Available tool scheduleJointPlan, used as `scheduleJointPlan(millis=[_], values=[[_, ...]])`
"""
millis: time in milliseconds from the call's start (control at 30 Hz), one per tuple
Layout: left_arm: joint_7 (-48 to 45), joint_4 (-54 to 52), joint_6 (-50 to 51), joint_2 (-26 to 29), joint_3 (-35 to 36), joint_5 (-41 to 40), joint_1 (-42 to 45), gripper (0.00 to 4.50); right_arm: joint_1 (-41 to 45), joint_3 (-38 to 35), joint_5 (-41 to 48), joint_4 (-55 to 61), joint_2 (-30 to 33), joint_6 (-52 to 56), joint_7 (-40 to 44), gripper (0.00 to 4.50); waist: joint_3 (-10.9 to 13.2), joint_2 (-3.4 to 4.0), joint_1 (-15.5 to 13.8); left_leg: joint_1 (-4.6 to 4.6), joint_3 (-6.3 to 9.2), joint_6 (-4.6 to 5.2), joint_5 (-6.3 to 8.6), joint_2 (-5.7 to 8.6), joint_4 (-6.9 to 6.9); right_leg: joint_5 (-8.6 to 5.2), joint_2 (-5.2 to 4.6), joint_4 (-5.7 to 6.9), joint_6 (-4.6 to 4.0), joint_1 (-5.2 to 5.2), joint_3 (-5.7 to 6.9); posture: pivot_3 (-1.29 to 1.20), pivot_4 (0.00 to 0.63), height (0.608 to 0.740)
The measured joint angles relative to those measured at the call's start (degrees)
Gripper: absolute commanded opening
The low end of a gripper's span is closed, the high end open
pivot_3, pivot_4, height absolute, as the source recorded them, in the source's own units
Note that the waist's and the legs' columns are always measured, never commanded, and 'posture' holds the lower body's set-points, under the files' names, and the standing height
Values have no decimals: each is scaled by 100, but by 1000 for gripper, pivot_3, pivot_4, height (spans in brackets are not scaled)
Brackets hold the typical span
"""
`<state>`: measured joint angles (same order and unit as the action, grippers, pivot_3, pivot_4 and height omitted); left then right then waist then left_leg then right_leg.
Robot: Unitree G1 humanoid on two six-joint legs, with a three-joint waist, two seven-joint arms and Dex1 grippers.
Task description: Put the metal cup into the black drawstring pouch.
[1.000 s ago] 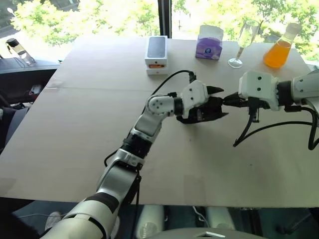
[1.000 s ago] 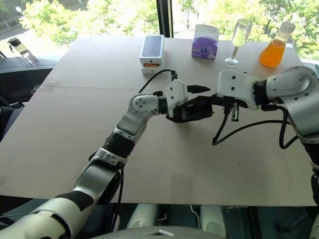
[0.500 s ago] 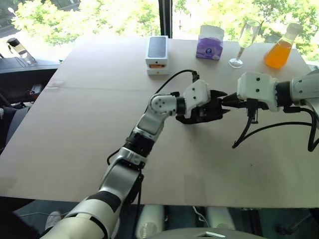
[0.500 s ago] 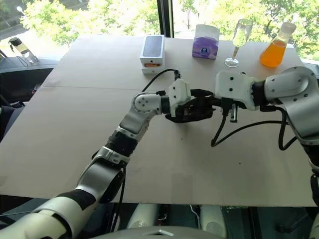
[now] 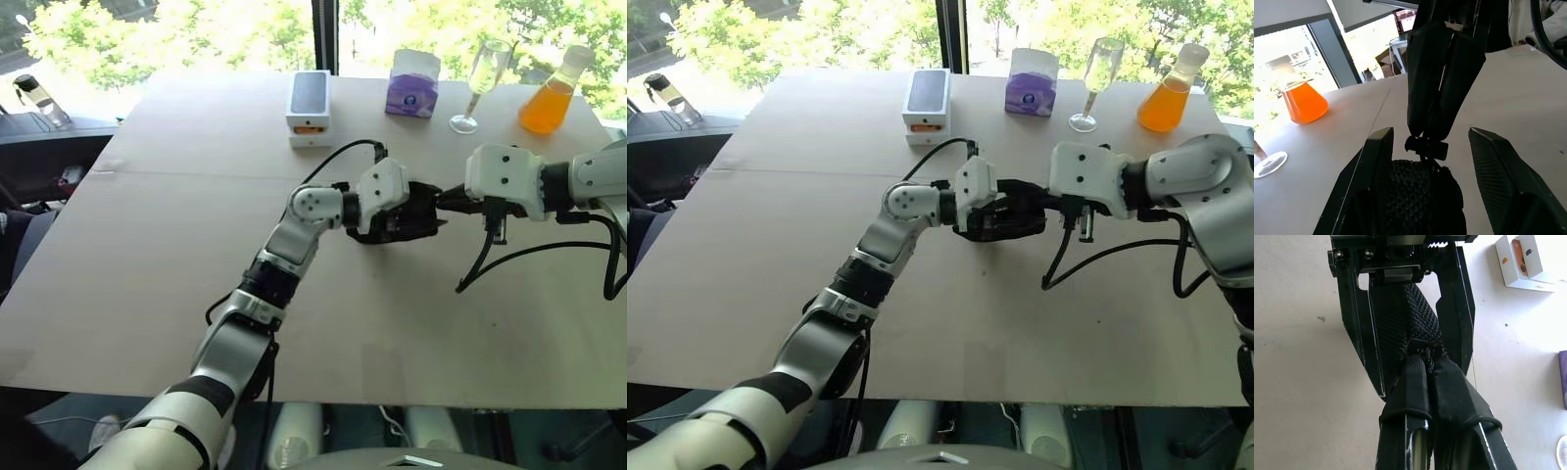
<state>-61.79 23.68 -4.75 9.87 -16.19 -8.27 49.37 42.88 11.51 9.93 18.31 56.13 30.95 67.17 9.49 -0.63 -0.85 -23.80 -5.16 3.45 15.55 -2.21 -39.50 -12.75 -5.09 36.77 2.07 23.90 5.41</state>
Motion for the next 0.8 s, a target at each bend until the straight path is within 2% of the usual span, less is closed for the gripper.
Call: scheduleJointPlan(millis=[33,200,600,667,800], values=[[-14,-1,16,-1,0,-6,0,1995,-3,0,-10,3,0,0,-3,0,0,0,-2,0,0,0,0,0,-1,0,0,0,0,0,0,0,150,737],[-31,-5,65,-23,0,-41,-1,117,-79,-2,-28,80,0,0,-10,0,0,0,1,-1,0,0,0,0,-1,0,0,0,0,0,0,0,150,737],[-20,-57,99,-17,-4,-16,-67,121,-153,-125,131,120,-125,168,-62,0,0,0,2,0,0,0,0,0,-3,0,0,2,0,0,0,0,150,737],[80,-14,55,15,-13,105,-114,121,-84,-501,785,146,-528,826,-165,0,0,1,6,2,0,0,0,0,-5,1,0,6,-1,-1,-2,0,150,737],[206,104,8,45,-24,265,-207,121,244,-1142,1778,170,-915,1916,-464,0,0,1,2,0,3,0,0,-1,-6,1,0,7,-1,-1,1,0,150,737]])
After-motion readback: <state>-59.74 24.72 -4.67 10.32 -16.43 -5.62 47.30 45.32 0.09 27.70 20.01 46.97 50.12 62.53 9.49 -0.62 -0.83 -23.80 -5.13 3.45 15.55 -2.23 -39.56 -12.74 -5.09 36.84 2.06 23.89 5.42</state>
